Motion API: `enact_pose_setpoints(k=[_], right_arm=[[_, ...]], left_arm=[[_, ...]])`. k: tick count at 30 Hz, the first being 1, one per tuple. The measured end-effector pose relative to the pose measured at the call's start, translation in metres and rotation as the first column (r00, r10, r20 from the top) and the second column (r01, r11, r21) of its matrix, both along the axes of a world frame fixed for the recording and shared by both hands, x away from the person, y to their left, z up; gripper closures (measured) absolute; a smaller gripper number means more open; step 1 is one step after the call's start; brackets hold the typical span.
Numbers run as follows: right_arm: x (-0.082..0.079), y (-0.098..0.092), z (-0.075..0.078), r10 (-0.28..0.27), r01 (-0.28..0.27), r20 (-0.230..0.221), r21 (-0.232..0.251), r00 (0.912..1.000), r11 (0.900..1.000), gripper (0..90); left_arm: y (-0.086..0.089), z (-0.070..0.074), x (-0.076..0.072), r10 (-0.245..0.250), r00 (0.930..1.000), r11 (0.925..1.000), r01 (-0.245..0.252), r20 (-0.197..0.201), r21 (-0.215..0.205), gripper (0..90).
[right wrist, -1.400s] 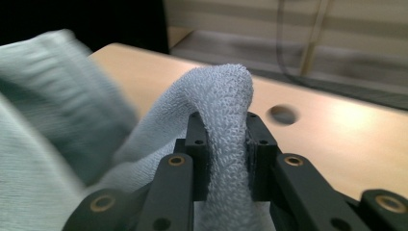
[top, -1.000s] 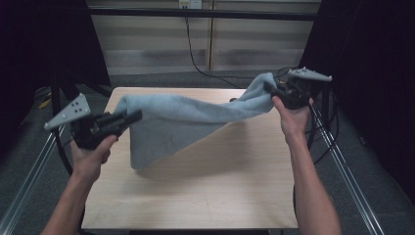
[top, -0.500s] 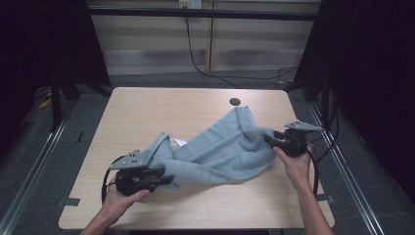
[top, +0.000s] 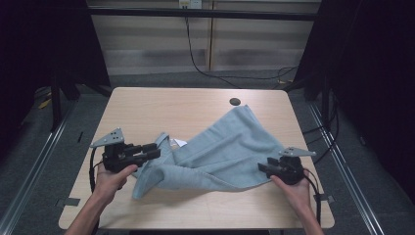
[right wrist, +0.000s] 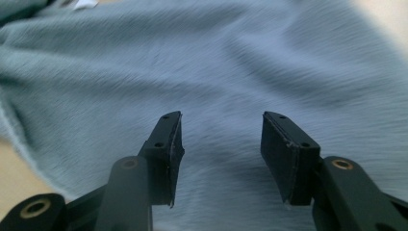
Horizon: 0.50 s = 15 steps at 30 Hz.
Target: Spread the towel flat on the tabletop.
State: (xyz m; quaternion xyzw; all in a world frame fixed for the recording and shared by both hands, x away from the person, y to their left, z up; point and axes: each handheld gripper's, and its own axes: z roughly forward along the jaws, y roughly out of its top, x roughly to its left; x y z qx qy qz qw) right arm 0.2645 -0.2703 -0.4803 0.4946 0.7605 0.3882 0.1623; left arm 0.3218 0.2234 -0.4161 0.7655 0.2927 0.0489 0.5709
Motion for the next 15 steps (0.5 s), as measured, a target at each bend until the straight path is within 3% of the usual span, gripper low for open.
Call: enact_pose_setpoints(k=[2,4,5,6,8,9,10,12,15], right_arm=[[-0.001,0.006,-0.003,0.019,-0.019,-0.014,-0.011,0.9997,1.000,48.0],[-0.002,0.018,-0.007,0.068,-0.068,-0.030,0.004,0.9972,0.998,45.9],[-0.004,0.030,-0.006,0.114,-0.113,-0.034,0.014,0.9929,0.993,43.6],[-0.005,0.037,-0.006,0.133,-0.133,-0.031,0.016,0.9906,0.991,42.6],[-0.006,0.044,-0.006,0.148,-0.148,-0.034,0.012,0.9884,0.989,41.9],[-0.005,0.056,-0.012,0.173,-0.175,-0.051,-0.040,0.9837,0.984,41.3],[-0.004,0.060,-0.016,0.174,-0.178,-0.067,-0.064,0.9825,0.982,40.9],[-0.004,0.063,-0.021,0.177,-0.181,-0.044,-0.090,0.9832,0.979,41.1],[-0.006,0.066,-0.022,0.175,-0.176,-0.022,-0.132,0.9844,0.976,44.6]], left_arm=[[-0.001,-0.005,0.004,0.011,0.9999,0.9999,-0.011,-0.011,0.009,63.9],[-0.004,-0.022,0.011,0.023,0.9987,0.9991,-0.021,-0.046,0.037,61.9],[-0.009,-0.041,0.017,0.034,0.9963,0.9927,-0.024,-0.079,0.118,60.7],[-0.009,-0.041,0.017,0.034,0.9963,0.9927,-0.024,-0.079,0.118,60.6],[-0.013,-0.062,0.021,0.036,0.9912,0.9859,-0.014,-0.127,0.166,60.7],[-0.017,-0.074,0.021,0.025,0.9898,0.9705,0.009,-0.140,0.241,64.2],[-0.018,-0.077,0.020,0.021,0.9891,0.9659,0.017,-0.145,0.258,67.7],[-0.019,-0.079,0.019,0.021,0.9886,0.9662,0.018,-0.149,0.257,75.6],[-0.019,-0.078,0.014,0.001,0.9875,0.9605,0.043,-0.158,0.275,81.5]])
